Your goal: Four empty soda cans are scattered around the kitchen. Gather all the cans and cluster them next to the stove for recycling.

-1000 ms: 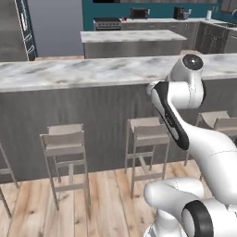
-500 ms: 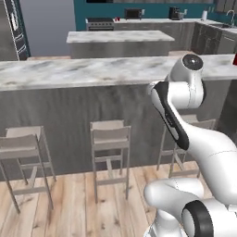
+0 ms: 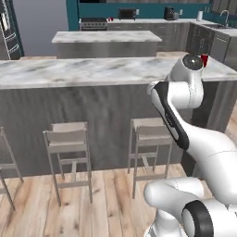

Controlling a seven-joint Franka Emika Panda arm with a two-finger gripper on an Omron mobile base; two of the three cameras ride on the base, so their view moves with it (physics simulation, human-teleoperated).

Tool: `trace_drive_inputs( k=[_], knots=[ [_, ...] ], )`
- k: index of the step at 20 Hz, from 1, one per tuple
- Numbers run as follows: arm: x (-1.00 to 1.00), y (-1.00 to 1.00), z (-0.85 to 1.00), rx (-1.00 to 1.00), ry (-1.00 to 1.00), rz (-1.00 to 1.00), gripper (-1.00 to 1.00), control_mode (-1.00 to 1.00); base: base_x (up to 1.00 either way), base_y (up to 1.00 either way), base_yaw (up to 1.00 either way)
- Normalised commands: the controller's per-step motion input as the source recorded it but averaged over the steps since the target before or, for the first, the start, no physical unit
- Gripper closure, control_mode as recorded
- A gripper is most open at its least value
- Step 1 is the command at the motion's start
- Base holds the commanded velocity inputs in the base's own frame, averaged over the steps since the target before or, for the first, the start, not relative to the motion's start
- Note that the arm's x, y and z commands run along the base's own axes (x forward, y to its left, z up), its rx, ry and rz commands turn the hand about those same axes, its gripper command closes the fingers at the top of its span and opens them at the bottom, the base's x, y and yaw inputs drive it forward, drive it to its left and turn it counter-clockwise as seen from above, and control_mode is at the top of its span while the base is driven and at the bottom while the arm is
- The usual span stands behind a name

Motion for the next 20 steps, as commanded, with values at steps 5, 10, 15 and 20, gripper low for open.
trace_drive_inputs(
  k=[5, 10, 15, 20],
  knots=[
    [0.00, 0.00, 0.00, 0.00, 0.00, 0.00, 1.00, 1.00, -0.09, -1.00, 0.07],
    [0.00, 0.00, 0.00, 0.00, 0.00, 0.00, 1.00, 1.00, -0.02, -1.00, 0.06],
    [0.00, 0.00, 0.00, 0.00, 0.00, 0.00, 1.00, 1.00, -0.03, -1.00, 0.06],
    [0.00, 0.00, 0.00, 0.00, 0.00, 0.00, 1.00, 1.00, -0.04, -1.00, 0.06]
  ],
)
